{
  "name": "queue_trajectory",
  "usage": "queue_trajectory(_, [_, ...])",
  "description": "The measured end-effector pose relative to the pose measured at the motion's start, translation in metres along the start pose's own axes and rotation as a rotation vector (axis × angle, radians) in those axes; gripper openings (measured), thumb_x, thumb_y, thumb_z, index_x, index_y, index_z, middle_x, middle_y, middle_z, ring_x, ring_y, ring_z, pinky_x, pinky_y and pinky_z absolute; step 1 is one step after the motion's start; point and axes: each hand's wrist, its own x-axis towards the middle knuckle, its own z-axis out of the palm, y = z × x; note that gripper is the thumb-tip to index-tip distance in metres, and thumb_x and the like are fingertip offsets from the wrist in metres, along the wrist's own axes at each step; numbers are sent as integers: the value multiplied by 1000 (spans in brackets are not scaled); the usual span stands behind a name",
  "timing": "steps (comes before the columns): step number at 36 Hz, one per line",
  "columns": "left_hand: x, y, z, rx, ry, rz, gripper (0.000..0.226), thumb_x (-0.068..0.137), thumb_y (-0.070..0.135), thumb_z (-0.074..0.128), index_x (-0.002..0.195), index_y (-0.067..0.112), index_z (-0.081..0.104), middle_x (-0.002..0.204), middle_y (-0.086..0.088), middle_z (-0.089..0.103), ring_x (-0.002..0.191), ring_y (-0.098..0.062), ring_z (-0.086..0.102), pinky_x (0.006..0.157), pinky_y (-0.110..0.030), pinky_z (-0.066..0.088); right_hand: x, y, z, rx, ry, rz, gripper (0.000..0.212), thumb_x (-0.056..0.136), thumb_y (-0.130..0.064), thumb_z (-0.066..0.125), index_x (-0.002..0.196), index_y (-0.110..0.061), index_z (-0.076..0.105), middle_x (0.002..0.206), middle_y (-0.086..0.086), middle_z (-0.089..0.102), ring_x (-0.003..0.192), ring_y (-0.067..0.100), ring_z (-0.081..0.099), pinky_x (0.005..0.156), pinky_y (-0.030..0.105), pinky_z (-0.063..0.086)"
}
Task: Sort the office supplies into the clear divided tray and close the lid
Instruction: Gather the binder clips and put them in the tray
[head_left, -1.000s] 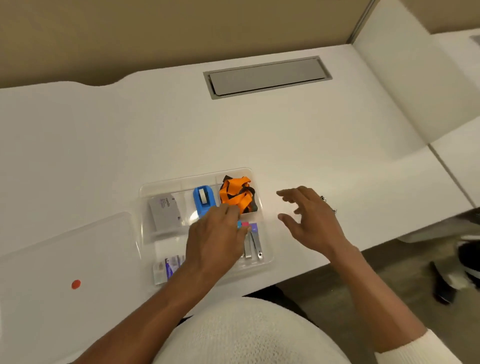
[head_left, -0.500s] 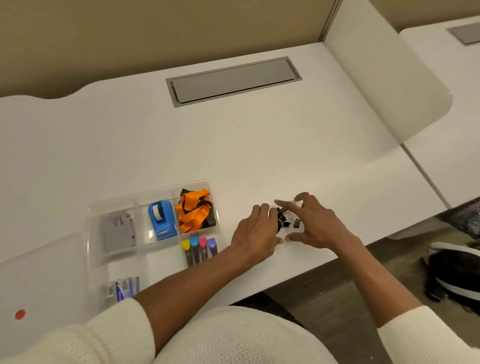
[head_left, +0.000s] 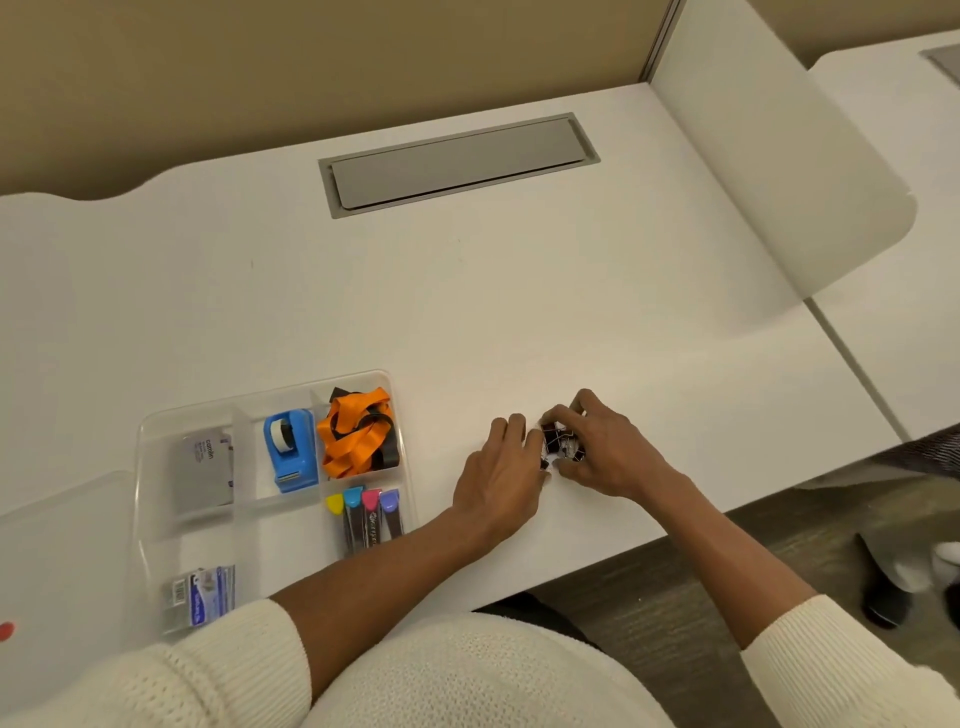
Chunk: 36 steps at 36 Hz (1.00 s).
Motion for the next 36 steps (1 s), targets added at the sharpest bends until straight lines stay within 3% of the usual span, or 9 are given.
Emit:
queue_trajectory(9, [2,4,-2,73,40,57,25,94,23,72,113,9,67,110,-9,60,99,-26,57,52,-29,43,0,6,7,62,48,10,54,79,-31,76,128,-34,54,111,-3,46,77,22,61,70,40,58])
queue_trajectory(12, [1,6,-3,77,25,49,26,94,20,71,118,10,65,112,-9,60,102,-26,57,55,-32,50,0,4,9,79,78,22,51,79,-32,74,127,-32,55,109,-3,46,76,21,59,69,41,57])
queue_trajectory(18, [0,7,-5,100,30,42,31,90,9,73,120,9,64,115,-10,61,106,-27,56,55,-29,43,0,3,15,130,147,70,49,79,-33,75,124,-33,58,107,-4,47,81,21,63,69,40,57])
queue_trajectory(22, [3,3,-4,34,56,6,27,100,14,62,126,11,59,122,-8,57,113,-26,50,69,-32,53,0,2,17,150,185,113,49,77,-31,76,121,-34,56,104,-3,48,79,20,63,67,39,58])
queue_trajectory(29, [3,-6,-10,-113,146,-69,17,97,12,64,114,11,66,118,-6,58,108,-23,49,71,-31,49,3,-1,14,289,237,225,45,72,-28,77,111,-38,59,99,-2,54,76,11,61,70,30,49])
queue_trajectory(33, [1,-10,-13,-245,193,-95,14,94,15,70,107,11,70,110,-4,59,103,-21,50,77,-33,50,2,-4,9,415,261,290,41,69,-23,77,102,-42,62,94,-2,60,70,15,69,74,36,57])
queue_trajectory(36, [-1,-11,-20,-326,244,-123,13,94,20,73,105,14,72,106,0,60,99,-17,51,75,-30,50,2,-6,5,525,263,310,40,70,-19,78,98,-43,64,95,2,65,60,14,73,69,36,60])
